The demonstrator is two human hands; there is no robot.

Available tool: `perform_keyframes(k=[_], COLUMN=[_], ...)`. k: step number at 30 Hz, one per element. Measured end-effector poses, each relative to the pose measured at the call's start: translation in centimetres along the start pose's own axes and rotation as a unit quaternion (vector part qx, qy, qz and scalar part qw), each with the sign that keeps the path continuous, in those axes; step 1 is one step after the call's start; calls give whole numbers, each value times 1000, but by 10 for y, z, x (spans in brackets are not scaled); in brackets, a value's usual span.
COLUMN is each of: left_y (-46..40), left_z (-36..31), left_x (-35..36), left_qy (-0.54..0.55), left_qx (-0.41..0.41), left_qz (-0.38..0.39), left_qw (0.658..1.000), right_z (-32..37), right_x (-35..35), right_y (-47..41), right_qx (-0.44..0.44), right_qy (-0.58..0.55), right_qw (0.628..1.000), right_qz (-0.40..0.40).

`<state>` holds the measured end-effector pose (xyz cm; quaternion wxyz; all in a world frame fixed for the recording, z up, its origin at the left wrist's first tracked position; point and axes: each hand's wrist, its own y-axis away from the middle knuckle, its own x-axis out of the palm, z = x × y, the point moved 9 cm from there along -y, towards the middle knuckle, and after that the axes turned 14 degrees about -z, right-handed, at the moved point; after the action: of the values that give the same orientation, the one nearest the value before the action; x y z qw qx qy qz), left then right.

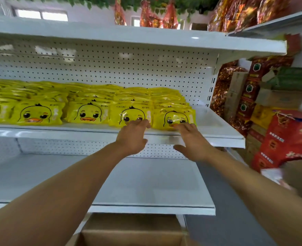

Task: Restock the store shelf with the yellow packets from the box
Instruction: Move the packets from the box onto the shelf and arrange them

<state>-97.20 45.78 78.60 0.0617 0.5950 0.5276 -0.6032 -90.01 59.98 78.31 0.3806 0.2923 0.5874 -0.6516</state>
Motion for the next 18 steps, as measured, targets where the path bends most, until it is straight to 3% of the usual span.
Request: perform_keyframes(k=[8, 18], left_y=[125, 262], left_z=[64, 107], left_x=[42, 137], left_qy=[-6, 8], left_qx=[-11, -49], left_qz=[145, 330], left_qw=[989, 943], right_z=[59, 44], right_x=[74, 177], right_y=[94, 238], right_qx=[49, 222], right_qy=[-1, -40], right_qw=[994, 943], right_qz=[98, 245])
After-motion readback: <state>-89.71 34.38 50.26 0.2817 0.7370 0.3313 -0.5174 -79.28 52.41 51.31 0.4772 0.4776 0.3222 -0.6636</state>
